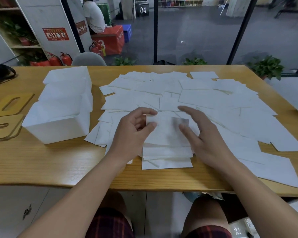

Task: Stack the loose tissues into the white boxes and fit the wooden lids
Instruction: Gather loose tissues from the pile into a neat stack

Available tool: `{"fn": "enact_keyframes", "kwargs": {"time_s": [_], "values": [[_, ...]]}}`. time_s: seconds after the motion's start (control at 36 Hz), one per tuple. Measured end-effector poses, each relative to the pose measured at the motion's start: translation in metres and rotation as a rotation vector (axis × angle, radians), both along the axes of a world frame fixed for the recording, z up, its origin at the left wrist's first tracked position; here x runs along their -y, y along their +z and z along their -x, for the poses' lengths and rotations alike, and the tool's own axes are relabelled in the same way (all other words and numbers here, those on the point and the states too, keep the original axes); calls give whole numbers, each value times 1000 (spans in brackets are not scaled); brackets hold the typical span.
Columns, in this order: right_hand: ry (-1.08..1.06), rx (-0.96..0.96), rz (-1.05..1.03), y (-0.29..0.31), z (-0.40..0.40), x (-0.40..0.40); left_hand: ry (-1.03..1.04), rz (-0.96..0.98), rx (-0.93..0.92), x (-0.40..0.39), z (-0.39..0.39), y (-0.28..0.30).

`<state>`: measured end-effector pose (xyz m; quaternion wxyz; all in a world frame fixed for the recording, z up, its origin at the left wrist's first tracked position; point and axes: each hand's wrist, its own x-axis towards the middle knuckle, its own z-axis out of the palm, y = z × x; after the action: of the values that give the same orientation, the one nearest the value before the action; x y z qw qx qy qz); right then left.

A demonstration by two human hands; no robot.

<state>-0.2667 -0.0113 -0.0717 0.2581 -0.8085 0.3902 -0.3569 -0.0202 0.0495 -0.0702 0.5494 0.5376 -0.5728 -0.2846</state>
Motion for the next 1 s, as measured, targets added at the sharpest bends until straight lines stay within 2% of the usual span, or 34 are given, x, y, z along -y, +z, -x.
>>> {"fn": "enact_keyframes", "kwargs": {"time_s": [0.08,0.19,0.31,0.44,0.61,0.78,0.89,1.0], "values": [[22,-16,-92,3,-1,8,-67,34,-49,-6,1,7],[59,177,-259,5,0,14,-57,38,-122,-14,1,10],[37,257,-298,2,3,9,19,-7,-7,-23,-1,-4],[-82,62,-126,-11,2,-2,132,-104,229,-30,0,-16],[-176,-58,-45,-17,-5,-7,213,-123,383,-26,1,-20],[-193,-61,-28,-21,-8,-9,245,-108,488,-27,0,-21],[-199,-64,57,-22,-7,-12,258,-87,567,-35,-10,-22],[-191,-68,123,-24,-4,-15,243,-76,561,-52,-24,-24]]}}
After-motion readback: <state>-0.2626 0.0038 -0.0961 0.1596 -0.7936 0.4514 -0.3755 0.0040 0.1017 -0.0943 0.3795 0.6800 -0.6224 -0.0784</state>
